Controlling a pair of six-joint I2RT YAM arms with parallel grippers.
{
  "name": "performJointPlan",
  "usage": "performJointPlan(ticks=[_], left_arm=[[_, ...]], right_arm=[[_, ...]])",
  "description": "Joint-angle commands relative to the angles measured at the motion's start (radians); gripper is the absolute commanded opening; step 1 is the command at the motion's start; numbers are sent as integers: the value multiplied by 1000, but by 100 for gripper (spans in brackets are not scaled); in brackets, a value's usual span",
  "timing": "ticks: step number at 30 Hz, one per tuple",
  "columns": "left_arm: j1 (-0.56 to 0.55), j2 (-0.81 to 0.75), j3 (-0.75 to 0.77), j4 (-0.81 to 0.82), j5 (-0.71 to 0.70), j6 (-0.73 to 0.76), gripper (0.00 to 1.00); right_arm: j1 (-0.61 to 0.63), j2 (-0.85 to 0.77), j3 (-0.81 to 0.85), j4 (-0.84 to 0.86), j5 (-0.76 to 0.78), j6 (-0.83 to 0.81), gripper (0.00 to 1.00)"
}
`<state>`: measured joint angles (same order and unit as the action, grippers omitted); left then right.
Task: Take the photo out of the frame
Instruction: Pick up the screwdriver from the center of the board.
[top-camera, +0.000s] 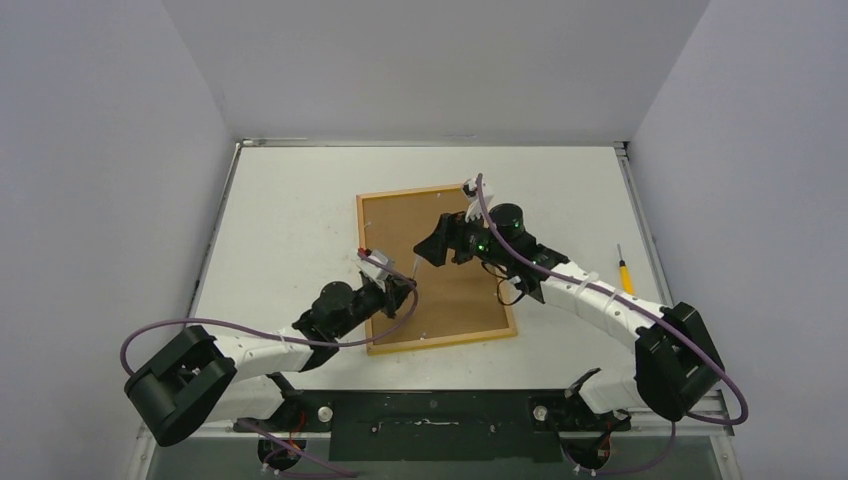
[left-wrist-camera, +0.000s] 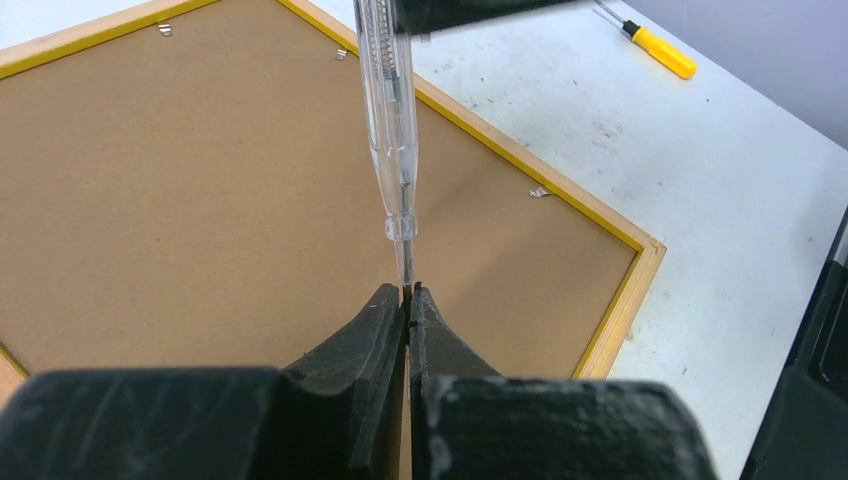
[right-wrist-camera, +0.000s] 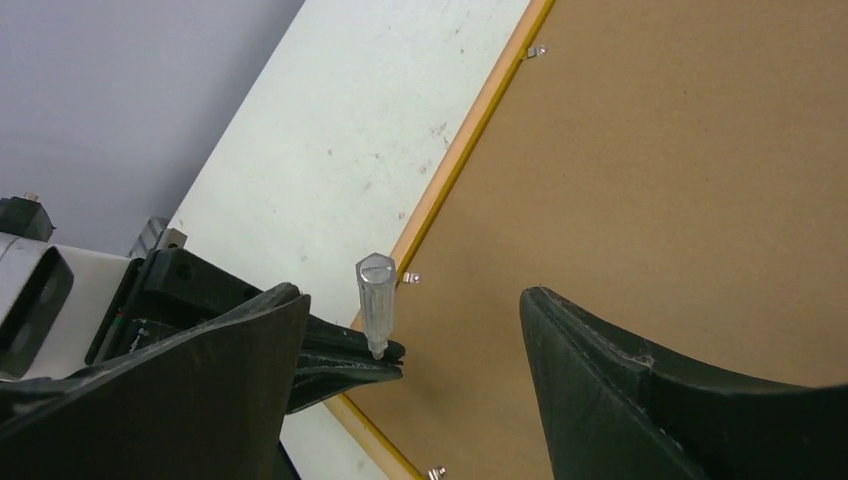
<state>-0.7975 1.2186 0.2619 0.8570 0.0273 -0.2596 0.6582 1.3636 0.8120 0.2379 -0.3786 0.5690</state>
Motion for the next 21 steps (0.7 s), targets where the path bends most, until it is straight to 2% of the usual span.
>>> performJointPlan(ticks=[1, 8, 17, 21], left_arm=[[-18, 11, 16, 32, 25, 80, 0], [-57, 13, 15, 22, 78, 185, 0], [-94, -9, 34, -66, 53, 283, 0], [-117, -2, 35, -67, 56, 320, 0]], right_arm=[[-69, 12, 127, -262, -168, -94, 78], [-106, 136, 324, -661, -290, -255, 73], [-103, 125, 270, -633, -388, -233, 74], [-102, 139, 266, -635, -422, -229, 68]])
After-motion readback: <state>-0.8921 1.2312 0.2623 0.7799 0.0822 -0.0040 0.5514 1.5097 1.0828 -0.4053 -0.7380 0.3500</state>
